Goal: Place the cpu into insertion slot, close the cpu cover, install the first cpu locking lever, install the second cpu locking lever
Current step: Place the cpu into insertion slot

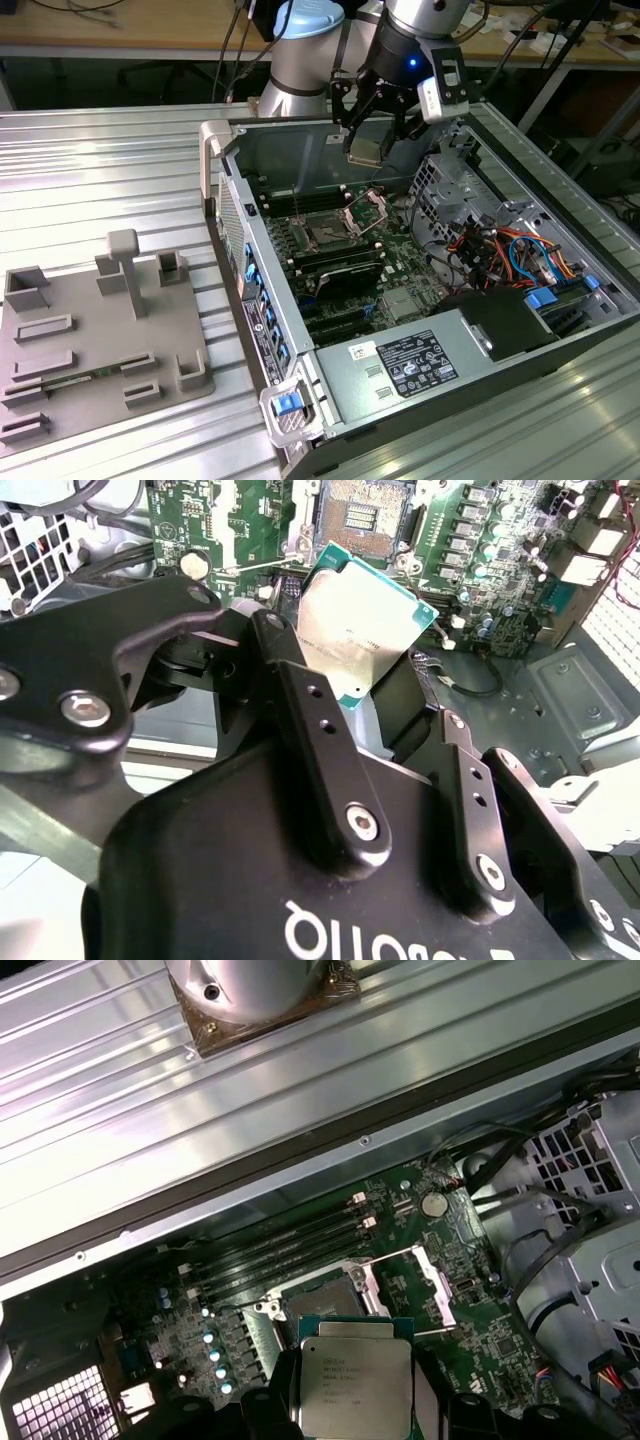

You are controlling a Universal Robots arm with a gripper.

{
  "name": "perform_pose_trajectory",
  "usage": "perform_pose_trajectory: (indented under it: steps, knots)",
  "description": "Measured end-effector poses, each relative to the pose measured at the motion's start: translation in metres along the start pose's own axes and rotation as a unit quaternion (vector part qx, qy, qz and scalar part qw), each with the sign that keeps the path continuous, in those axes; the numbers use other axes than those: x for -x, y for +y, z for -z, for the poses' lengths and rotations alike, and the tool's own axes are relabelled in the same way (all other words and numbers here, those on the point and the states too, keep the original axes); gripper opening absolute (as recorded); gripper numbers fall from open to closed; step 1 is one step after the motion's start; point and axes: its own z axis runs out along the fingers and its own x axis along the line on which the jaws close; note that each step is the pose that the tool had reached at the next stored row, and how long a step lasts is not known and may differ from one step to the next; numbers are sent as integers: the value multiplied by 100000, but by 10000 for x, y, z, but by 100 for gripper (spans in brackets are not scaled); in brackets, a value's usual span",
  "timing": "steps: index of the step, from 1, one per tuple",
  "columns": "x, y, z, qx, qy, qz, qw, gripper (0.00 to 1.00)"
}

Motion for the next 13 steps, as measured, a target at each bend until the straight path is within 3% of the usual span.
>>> perform_pose_trajectory:
  steps: [13]
  knots:
    - [0, 0, 0, 29, -132, -1480, 99989, 55]
